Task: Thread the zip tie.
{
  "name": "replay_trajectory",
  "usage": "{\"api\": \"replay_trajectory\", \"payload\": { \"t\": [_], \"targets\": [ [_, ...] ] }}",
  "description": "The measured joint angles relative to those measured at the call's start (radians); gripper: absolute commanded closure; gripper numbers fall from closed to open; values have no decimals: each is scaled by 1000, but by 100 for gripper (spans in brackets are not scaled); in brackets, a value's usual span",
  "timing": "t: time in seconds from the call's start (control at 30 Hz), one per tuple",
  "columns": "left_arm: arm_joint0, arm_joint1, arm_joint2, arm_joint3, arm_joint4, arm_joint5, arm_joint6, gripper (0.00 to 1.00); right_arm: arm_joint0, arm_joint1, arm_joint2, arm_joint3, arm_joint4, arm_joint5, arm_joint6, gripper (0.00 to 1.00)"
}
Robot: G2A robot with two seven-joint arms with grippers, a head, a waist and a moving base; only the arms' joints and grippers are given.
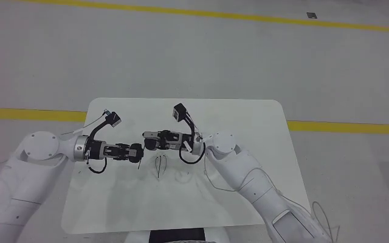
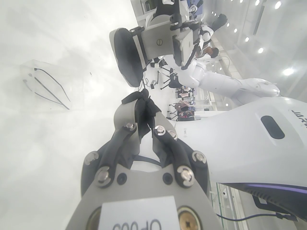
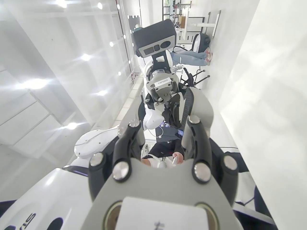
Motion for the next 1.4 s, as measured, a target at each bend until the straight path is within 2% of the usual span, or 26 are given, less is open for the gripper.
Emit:
{"api": "replay_trajectory", "payload": {
  "t": [0.2,0.37,0.4,0.57,0.77,0.83,1.23,1.27,1.3,1.33,1.4],
  "targets": [
    [0,0,0,0,0,0,0,100,-5,-1,0,-2,-8,0,7,79],
    [0,0,0,0,0,0,0,100,-4,-3,0,-1,-16,4,9,80],
    [0,0,0,0,0,0,0,100,-4,-3,0,-1,-17,5,9,84],
    [0,0,0,0,0,0,0,100,-4,-4,2,-1,-25,8,9,91],
    [0,0,0,0,0,0,0,100,-8,-4,6,-4,-34,8,9,93],
    [0,0,0,0,0,0,0,100,-11,-4,8,-5,-36,7,8,100],
    [0,0,0,0,0,0,0,100,-18,-4,15,-10,-50,8,3,100],
    [0,0,0,0,0,0,0,77,-18,-4,15,-11,-52,8,2,100],
    [0,0,0,0,0,0,0,32,-19,-4,17,-11,-54,8,0,100],
    [0,0,0,0,0,0,0,0,-20,-4,18,-12,-55,7,-3,100],
    [0,0,0,0,0,0,0,0,-23,-4,23,-12,-55,7,-16,100]
  ]
}}
